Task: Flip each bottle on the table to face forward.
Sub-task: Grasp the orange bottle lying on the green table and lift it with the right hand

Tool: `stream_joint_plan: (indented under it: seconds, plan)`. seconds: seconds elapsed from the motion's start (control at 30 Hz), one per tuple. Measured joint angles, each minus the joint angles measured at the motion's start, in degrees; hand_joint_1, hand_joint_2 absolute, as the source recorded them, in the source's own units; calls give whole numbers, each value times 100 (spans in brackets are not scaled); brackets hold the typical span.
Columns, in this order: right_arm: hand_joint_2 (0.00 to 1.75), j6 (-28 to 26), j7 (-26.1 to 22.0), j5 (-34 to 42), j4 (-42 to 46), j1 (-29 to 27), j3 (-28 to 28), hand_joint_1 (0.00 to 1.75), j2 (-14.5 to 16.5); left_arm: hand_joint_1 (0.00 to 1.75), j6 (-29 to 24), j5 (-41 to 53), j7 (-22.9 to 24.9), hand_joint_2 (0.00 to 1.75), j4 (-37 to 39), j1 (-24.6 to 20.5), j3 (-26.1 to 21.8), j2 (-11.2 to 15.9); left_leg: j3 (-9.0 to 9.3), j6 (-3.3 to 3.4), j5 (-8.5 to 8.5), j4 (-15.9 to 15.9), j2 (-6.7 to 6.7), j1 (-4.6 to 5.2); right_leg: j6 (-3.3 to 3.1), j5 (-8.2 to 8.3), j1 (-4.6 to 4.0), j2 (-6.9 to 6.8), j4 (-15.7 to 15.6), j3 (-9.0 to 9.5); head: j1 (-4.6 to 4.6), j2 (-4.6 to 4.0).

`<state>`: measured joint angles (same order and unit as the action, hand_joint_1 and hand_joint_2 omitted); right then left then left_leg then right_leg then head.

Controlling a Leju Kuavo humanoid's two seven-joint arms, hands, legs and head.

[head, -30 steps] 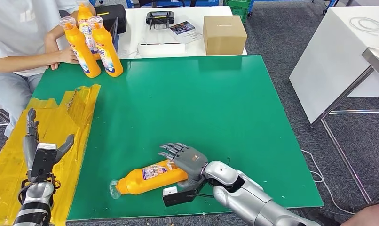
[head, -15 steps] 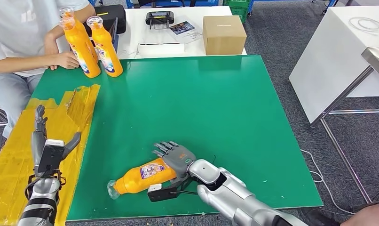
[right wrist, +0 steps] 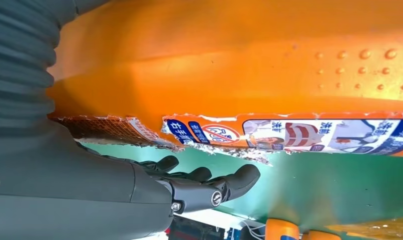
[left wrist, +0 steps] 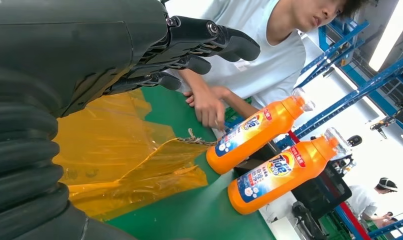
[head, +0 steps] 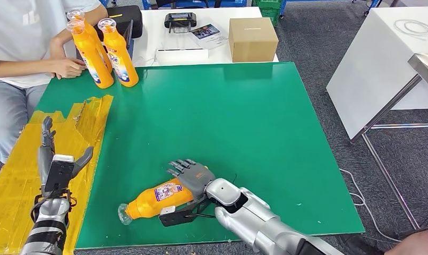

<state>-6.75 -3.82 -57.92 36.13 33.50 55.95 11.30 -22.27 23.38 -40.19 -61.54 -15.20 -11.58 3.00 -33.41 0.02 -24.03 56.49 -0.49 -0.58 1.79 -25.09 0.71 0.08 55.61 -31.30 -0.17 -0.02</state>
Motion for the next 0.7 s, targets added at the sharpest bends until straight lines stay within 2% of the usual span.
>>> stream_joint_plan:
  seconds: [0.43,0.47,0.5,0.6,0.63,0.7]
  plan:
    - [175,-2,19,-49,-82,39,6,0,34,0,2,-3,0,175,26,-4,-1,-5,3,0,0,0,1,-1,0,0,0,0,0,3,1,0]
    - [175,1,31,-85,-99,49,15,5,45,0,2,-4,0,175,29,-7,1,-6,3,0,0,0,1,-1,0,0,0,0,0,3,1,0]
    - [175,13,42,-120,-119,63,28,38,58,0,2,-5,0,175,34,-13,2,-7,4,0,0,0,1,-1,0,0,0,0,0,3,1,0]
    - [175,128,20,-186,-195,123,94,164,110,0,2,-6,0,175,58,-43,25,-13,6,0,0,0,2,-1,-1,1,0,1,0,3,1,0]
    - [175,175,4,-197,-222,144,118,175,126,0,1,-7,0,175,69,-56,41,-15,6,0,0,0,2,-1,-1,1,0,1,0,3,1,0]
    - [175,252,-27,-202,-274,186,161,175,142,0,-4,-10,0,175,90,-81,77,-20,6,0,1,0,2,-2,-1,1,0,1,0,5,1,0]
